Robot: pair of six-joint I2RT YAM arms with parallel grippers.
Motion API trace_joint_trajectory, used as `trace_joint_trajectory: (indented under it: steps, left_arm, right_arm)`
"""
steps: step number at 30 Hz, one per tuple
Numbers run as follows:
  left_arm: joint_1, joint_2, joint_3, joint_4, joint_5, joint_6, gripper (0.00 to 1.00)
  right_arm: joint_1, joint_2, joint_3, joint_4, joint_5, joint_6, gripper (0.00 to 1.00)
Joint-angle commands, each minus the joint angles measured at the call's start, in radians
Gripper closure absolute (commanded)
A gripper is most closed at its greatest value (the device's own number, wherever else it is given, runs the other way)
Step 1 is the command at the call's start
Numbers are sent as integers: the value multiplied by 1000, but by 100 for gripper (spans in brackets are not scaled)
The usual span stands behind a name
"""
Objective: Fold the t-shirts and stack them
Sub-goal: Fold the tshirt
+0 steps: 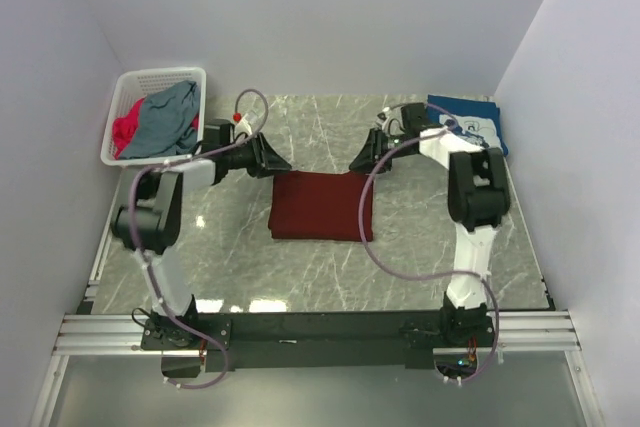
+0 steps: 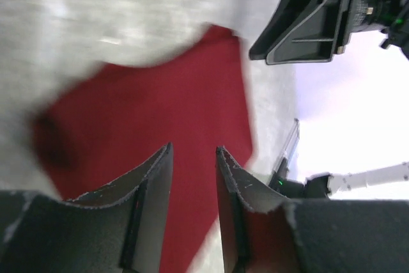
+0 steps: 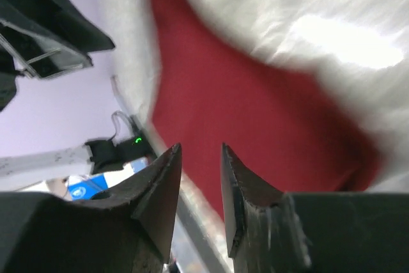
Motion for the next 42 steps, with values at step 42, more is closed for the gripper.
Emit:
trace_joint_trajectory:
  steps: [42]
  left_arm:
    - [-180, -150, -317, -100, 82, 133, 74]
  right_arm:
    - [327, -196, -455, 297, -60, 129, 100]
